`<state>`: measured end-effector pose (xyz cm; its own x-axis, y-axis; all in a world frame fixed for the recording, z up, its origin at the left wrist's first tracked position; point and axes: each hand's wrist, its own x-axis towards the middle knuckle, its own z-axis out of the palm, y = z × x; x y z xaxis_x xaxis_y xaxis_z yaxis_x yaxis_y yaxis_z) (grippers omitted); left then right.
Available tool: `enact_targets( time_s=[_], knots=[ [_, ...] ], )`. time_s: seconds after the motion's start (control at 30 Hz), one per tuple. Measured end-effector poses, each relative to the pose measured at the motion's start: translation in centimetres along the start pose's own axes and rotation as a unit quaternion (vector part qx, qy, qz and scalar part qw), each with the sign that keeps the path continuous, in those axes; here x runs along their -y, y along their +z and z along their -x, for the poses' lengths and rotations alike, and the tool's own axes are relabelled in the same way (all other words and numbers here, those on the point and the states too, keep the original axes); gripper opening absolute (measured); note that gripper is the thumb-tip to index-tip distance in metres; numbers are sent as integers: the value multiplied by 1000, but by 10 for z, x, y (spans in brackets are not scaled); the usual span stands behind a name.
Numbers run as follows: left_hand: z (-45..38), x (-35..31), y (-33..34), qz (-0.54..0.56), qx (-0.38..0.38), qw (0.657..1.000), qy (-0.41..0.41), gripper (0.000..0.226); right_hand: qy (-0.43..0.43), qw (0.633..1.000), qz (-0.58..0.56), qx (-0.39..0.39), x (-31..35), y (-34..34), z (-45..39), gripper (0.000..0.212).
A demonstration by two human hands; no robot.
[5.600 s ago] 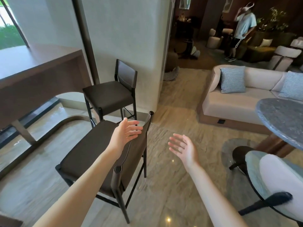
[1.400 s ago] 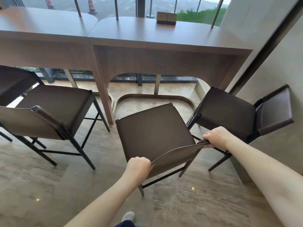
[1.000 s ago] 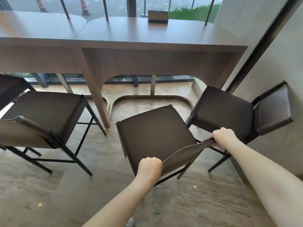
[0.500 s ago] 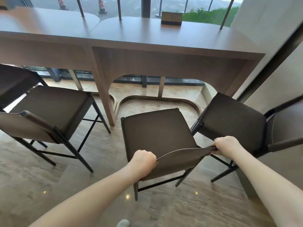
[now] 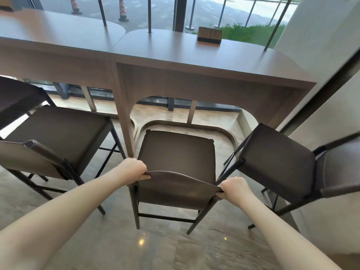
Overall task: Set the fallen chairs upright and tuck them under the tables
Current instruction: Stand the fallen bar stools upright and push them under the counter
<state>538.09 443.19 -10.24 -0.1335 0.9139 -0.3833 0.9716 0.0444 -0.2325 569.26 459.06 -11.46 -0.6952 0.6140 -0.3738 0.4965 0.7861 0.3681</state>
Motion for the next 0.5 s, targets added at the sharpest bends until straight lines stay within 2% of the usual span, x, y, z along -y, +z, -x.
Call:
enact_targets(
  time_s=[0.5],
  knots=[
    [-6, 26, 18, -24, -14, 999, 27, 51, 64, 997, -36, 11, 39, -12, 3, 34]
  ],
)
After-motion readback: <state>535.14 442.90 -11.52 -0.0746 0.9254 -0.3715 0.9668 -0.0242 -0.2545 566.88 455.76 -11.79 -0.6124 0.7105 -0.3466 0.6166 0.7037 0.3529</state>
